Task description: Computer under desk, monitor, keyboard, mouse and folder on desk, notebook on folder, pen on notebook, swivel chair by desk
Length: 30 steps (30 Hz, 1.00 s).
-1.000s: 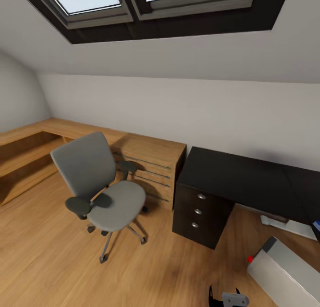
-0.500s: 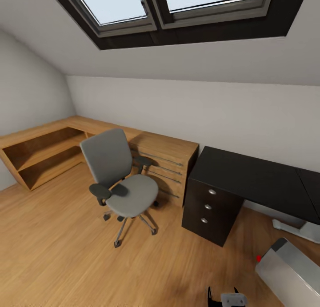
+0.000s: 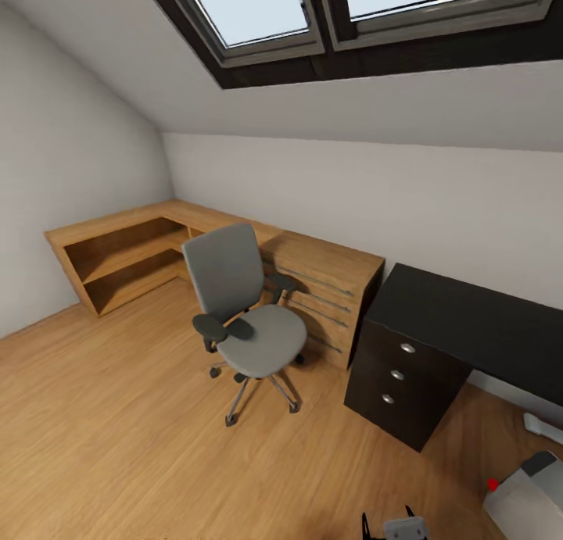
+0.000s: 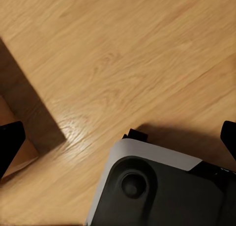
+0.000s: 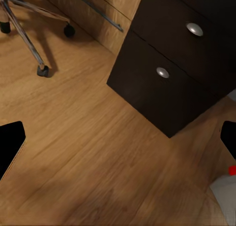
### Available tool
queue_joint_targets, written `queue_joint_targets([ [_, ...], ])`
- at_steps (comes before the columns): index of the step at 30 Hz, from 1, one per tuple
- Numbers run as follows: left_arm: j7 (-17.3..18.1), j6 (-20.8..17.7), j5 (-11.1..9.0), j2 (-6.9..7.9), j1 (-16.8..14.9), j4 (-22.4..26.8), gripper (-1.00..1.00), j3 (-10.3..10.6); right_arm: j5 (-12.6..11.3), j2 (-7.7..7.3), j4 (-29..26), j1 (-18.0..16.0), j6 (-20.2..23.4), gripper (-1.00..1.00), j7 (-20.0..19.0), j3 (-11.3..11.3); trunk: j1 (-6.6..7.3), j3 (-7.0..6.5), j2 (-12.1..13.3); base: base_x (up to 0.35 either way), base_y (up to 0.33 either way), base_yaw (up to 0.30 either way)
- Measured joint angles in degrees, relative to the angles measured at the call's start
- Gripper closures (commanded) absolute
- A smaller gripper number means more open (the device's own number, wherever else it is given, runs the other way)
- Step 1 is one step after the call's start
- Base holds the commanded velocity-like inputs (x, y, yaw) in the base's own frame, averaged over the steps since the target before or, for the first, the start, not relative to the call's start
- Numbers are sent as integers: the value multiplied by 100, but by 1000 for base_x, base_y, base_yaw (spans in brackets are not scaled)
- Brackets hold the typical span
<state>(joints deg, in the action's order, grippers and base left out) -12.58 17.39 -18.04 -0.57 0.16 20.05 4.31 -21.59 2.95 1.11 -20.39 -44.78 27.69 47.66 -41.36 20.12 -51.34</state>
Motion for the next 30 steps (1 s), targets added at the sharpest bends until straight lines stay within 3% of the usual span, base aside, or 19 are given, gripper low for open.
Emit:
queue_joint_targets([
  [30,9,9,8,-3,0,7,-100,0,26,0,1,32,-2,-100,-9,-1,0,0,0,-37,39,279],
])
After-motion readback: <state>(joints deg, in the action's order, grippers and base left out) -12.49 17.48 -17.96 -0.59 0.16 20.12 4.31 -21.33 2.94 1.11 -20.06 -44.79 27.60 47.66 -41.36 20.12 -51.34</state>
